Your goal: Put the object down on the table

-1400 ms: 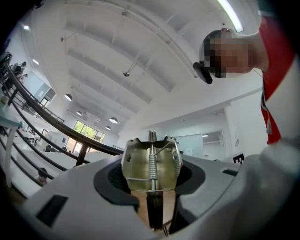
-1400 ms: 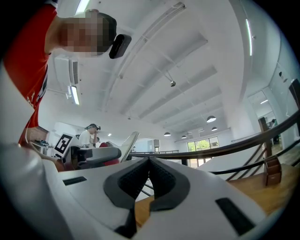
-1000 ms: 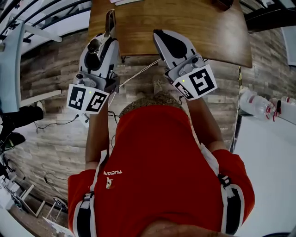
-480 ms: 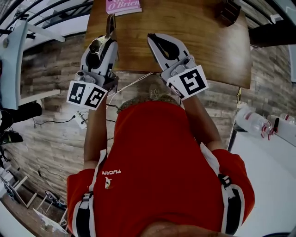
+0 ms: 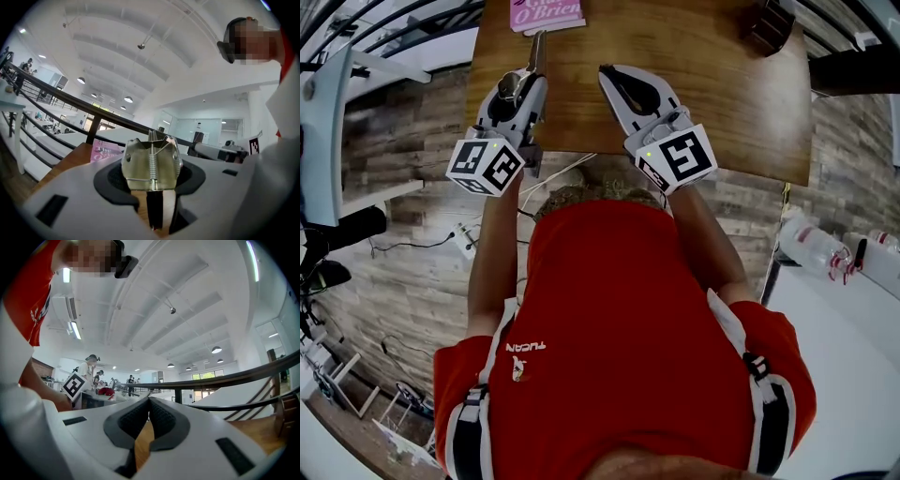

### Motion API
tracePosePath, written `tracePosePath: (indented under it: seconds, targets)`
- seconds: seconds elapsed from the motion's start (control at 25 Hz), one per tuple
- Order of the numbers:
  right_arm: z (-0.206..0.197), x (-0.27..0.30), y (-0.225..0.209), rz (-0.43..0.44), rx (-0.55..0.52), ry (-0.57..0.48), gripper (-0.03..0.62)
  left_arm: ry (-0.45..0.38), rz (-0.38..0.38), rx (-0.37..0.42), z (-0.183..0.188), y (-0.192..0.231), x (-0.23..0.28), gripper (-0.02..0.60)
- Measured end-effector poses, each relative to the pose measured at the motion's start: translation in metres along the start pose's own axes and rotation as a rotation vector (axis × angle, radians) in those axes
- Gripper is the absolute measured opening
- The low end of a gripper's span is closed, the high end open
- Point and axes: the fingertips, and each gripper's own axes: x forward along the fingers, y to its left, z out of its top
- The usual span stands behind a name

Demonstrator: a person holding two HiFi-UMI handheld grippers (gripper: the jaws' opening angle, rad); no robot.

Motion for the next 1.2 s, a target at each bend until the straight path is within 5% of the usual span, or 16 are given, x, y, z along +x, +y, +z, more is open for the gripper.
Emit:
tracePosePath:
  seconds: [0.64,1.2]
  targets:
    - [-0.033,0.035,-0.023,-0.05,0.006,0.099,0.025,0.418,0.023,-0.045,-0.097,0.064,0.062,0.193]
    - [-0.049,0.038,-0.036,-0.077,0.012,0.154,0.025,0.675,0.085,-0.067,-0.151,0.09,0.087,0.195]
